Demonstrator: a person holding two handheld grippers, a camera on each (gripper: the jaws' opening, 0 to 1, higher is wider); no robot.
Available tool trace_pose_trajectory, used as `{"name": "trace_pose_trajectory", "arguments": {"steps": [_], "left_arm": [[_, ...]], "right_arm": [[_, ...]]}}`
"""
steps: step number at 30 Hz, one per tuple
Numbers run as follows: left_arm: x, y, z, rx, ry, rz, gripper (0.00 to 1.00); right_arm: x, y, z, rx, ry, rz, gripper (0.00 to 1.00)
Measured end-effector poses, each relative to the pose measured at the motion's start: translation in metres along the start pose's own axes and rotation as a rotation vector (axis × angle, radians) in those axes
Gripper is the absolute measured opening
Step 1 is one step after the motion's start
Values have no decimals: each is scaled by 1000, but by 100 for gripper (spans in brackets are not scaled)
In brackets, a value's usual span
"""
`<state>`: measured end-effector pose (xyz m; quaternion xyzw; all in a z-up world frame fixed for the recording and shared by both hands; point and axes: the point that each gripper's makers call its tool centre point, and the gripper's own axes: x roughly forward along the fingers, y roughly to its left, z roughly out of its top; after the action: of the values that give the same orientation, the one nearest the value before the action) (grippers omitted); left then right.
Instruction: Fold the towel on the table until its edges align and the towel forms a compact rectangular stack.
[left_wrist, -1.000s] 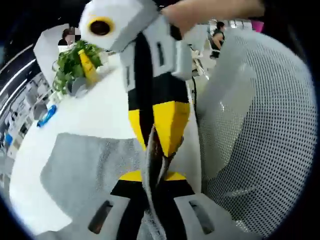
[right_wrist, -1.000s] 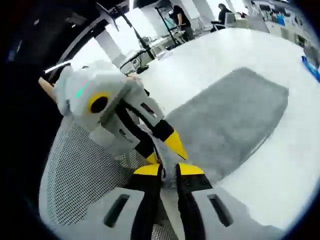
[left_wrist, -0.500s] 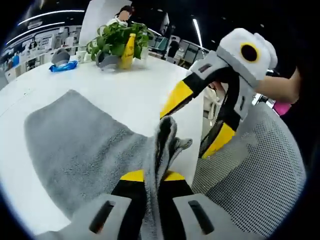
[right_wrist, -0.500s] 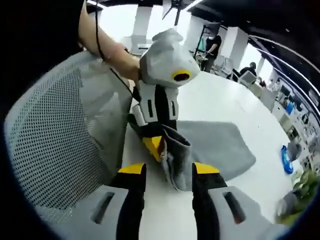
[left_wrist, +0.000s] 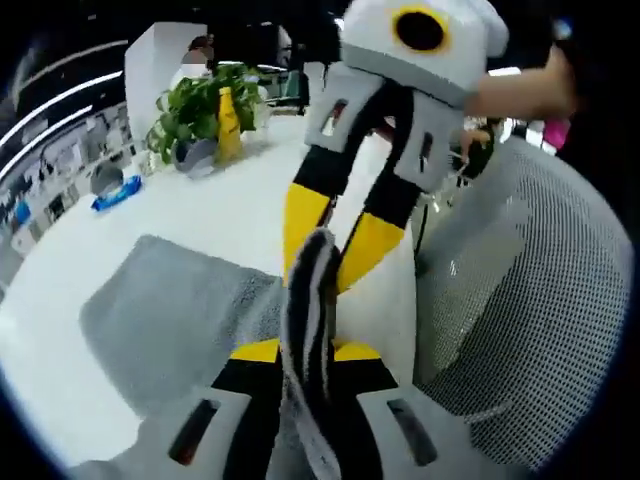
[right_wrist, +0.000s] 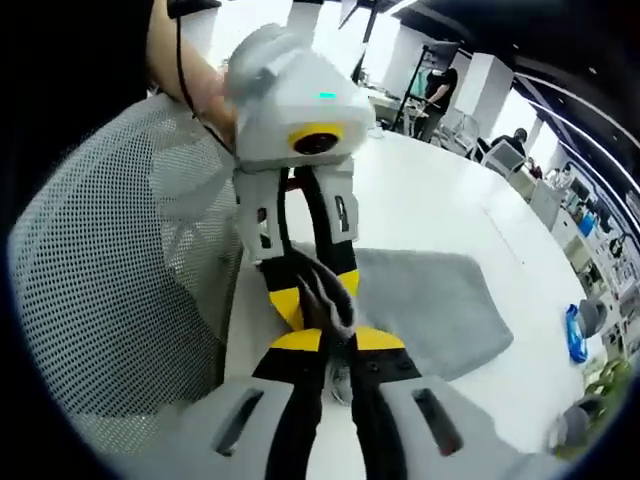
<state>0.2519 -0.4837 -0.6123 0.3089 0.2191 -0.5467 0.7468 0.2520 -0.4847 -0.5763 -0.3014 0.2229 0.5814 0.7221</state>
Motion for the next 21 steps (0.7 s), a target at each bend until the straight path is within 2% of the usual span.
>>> {"name": "trace_pose_trajectory", "arguments": {"steps": [2, 4, 6, 10, 14, 15, 18, 20, 21], "left_arm": [[-2, -2, -3, 144, 59, 24, 19], [-3, 3, -3, 259, 101, 65, 19], [-6, 6, -5, 307, 135, 74, 19], [-23, 10, -13, 297, 163, 81, 18], [-49, 18, -34, 330, 209, 105, 17], [-54, 19, -38, 313, 208, 107, 17], [-64, 25, -45, 190, 163, 123, 16], [-68, 35, -53, 175, 194, 147, 16], [-68, 35, -56, 184, 201, 140, 16]], "right_arm": [[-1, -2, 4, 67, -20, -8, 5], [-1, -4, 6, 79, -27, -19, 5], [-2, -5, 6, 93, -35, -30, 5], [-8, -10, 12, 180, -100, -56, 5], [-16, -13, 13, 239, -141, -71, 5], [-17, -14, 12, 244, -147, -74, 5], [-20, -12, 12, 270, -170, -68, 5], [-20, -12, 10, 278, -164, -75, 5], [-21, -13, 8, 286, -164, -78, 5]]}}
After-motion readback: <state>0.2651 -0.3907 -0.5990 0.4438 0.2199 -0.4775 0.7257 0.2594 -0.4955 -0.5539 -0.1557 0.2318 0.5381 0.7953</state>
